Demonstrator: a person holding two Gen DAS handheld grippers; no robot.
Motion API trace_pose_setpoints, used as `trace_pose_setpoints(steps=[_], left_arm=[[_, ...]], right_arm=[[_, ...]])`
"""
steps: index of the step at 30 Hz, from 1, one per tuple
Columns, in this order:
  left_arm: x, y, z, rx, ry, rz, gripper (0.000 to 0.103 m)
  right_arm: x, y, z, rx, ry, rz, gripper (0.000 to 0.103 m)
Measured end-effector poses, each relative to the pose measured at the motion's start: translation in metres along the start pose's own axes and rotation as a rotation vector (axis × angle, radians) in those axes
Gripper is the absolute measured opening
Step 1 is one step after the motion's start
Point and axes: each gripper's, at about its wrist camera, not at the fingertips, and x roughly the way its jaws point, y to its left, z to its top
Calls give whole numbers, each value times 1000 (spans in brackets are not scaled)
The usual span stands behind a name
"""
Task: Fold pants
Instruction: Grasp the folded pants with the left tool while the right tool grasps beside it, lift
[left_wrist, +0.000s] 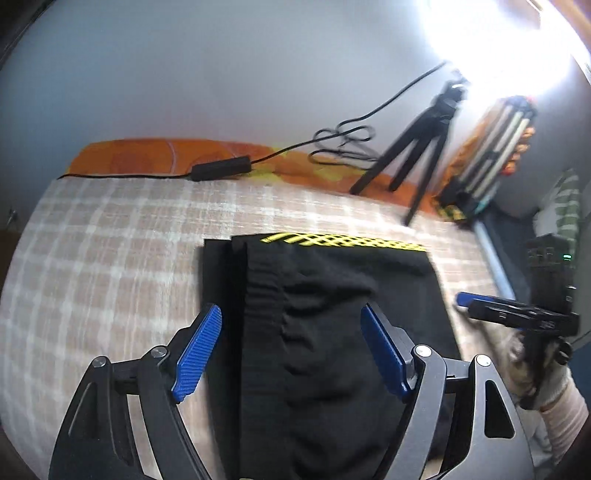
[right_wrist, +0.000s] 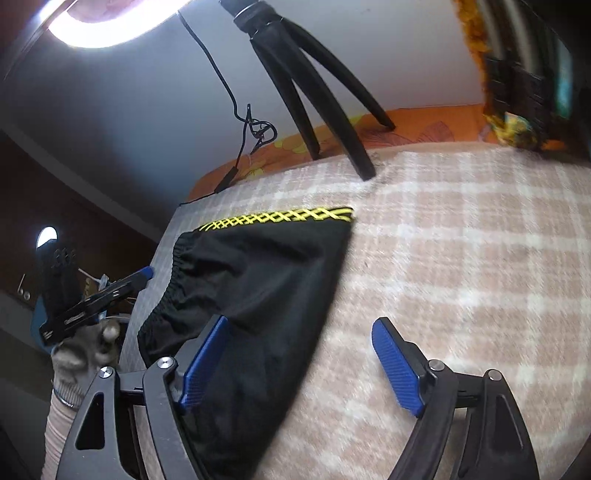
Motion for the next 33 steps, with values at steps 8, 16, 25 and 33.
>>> trace_pose_setpoints(steps=[8,16,25,33], left_arm=[[42,44,18,-128,55,10,78],[51,35,21,-57,4,-2,50],[41,31,16,-46,-66,-45,16],[-29,6,7,-16,-239,-69,15]], right_arm=[[25,-9,23,39,-2,29,83],[46,10,30,6,-35,56,76],[53,34,26,-53,-44,25,13],[-9,78,12,-204,-152,-2,10]])
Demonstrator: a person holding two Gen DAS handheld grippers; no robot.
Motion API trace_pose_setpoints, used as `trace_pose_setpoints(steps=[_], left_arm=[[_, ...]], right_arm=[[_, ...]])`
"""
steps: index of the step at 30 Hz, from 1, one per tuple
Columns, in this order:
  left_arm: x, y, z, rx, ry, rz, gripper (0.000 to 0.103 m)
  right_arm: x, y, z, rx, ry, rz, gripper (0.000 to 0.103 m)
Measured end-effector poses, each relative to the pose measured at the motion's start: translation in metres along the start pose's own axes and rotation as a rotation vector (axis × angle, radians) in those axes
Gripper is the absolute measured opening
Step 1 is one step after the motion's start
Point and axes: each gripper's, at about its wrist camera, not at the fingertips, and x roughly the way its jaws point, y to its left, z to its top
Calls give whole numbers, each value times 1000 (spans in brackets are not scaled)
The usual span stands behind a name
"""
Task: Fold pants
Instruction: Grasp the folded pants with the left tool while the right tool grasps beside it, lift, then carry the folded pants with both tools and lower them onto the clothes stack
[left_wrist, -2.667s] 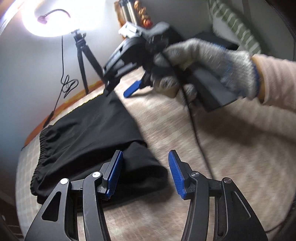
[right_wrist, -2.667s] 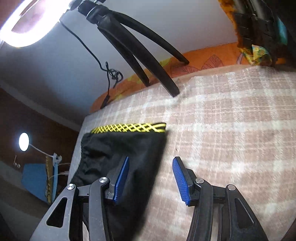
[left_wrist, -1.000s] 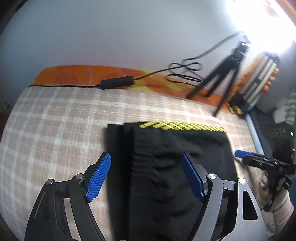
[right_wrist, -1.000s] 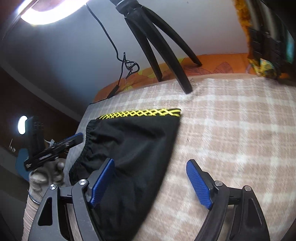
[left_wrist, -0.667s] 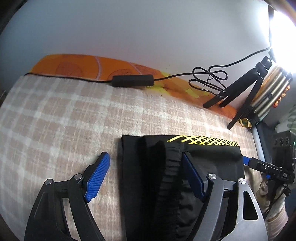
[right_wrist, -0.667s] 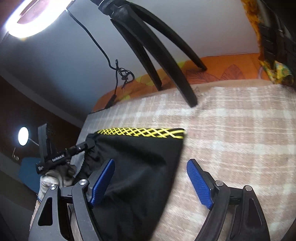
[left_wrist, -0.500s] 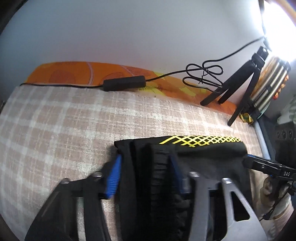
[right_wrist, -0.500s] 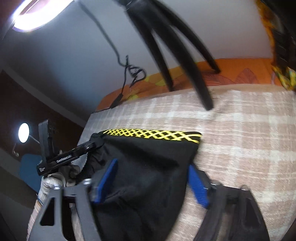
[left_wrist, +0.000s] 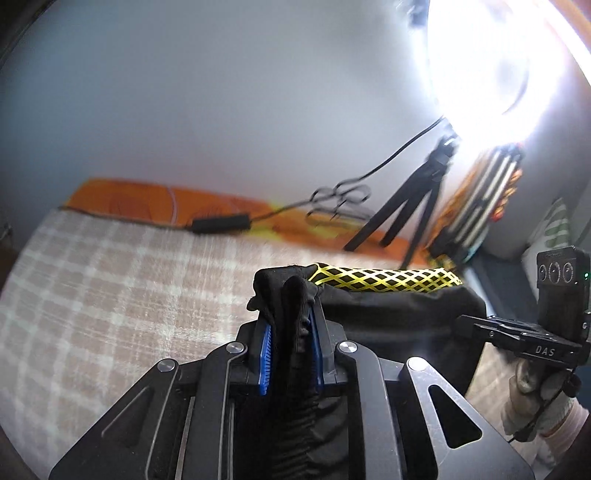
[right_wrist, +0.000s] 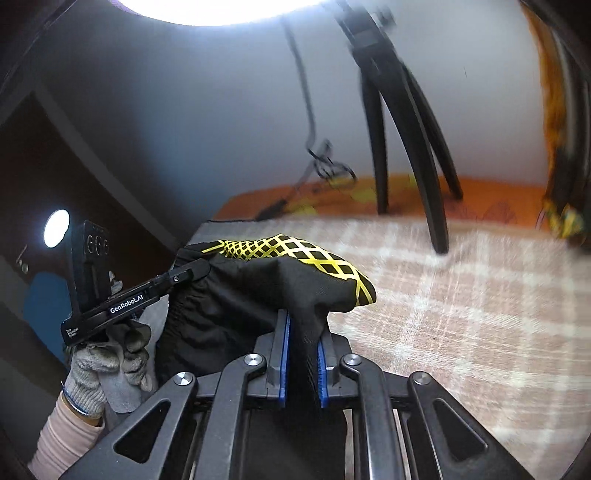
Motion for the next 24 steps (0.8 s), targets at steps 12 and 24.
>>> trace_pose_setpoints(steps=[12,24], left_arm=[[-94,-101,17,177,-182,-45,14],[-107,-224,22,306,-224,-189,14]], right_arm=[[-134,29,-1,-111,-155,-33,2],[-269,-5,-11,-99,-301,-142,2]])
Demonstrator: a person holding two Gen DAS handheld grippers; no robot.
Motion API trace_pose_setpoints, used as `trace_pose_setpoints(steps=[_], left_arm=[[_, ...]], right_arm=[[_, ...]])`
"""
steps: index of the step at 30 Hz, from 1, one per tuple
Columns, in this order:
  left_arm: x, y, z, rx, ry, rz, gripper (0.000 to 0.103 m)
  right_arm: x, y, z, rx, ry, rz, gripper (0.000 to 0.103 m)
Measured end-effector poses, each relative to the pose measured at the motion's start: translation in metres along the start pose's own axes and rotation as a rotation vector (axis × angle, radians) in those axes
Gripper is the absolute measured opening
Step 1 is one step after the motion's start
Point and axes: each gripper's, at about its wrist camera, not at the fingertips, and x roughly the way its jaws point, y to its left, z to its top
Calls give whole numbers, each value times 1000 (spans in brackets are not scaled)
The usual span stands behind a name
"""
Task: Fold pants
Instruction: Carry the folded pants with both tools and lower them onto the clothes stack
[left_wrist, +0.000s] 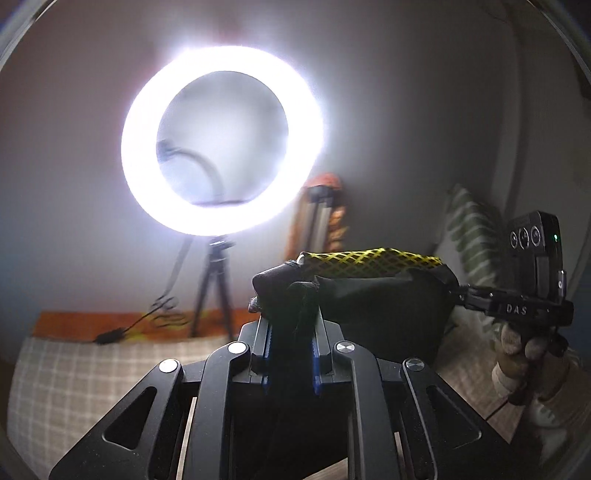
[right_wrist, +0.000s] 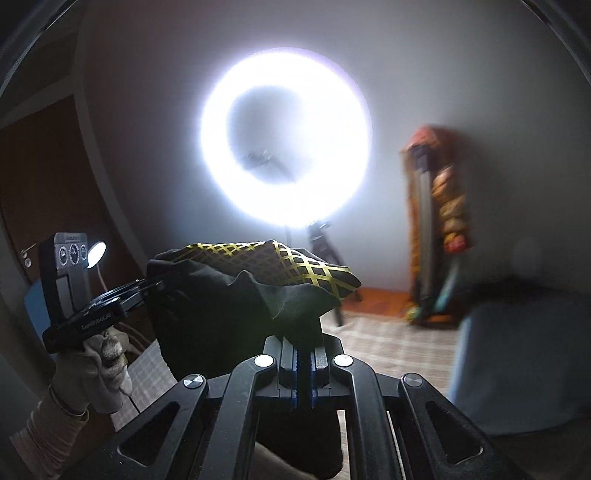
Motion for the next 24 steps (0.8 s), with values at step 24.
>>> trace_pose_setpoints(steps=[24], left_arm=[[183,-174,23,6,44,-255,13]], right_arm=[[-111,-208,38,34,-59,-305,2]])
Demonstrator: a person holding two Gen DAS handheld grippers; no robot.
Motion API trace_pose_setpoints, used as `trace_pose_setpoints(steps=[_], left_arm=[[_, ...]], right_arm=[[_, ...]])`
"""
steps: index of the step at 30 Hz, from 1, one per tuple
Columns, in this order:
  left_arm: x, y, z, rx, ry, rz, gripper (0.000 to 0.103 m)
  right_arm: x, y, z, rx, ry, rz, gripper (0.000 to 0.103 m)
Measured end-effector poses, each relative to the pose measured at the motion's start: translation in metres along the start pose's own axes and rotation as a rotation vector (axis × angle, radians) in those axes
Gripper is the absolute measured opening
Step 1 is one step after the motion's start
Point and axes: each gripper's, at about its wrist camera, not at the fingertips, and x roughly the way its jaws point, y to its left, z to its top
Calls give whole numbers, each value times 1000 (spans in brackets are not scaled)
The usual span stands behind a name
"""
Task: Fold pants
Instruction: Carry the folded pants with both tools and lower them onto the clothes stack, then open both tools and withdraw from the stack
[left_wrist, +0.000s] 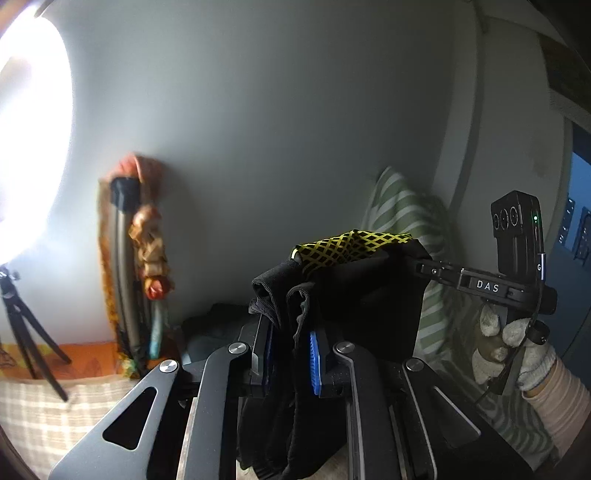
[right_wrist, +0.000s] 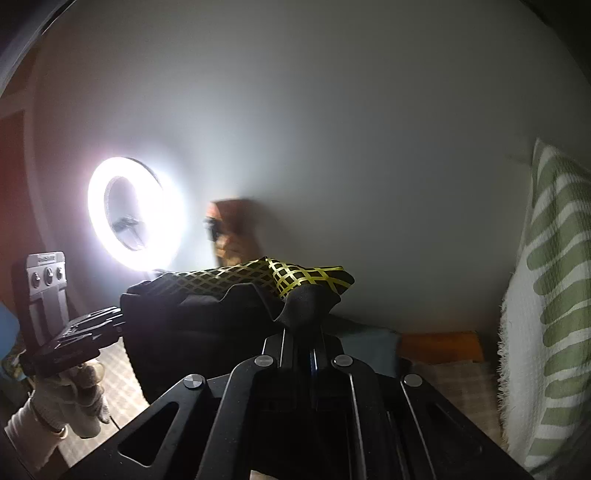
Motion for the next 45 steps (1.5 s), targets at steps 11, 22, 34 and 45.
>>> trace_pose_setpoints(steps=[11,22,34,45], left_arm=[[109,48,-17,-5,132,144,13],[164,62,-27,32,214,297,28],[125,42,-12,-4,184,298,66],[19,19,-12,-28,136,280,73]], right_arm=[[142,-64,-17,58,146,-35,2],[205,-83,-29,39,228,-169,40],[154,-75,-23,74,178,-228,80],[58,-15,-27,41,115,-243,95]])
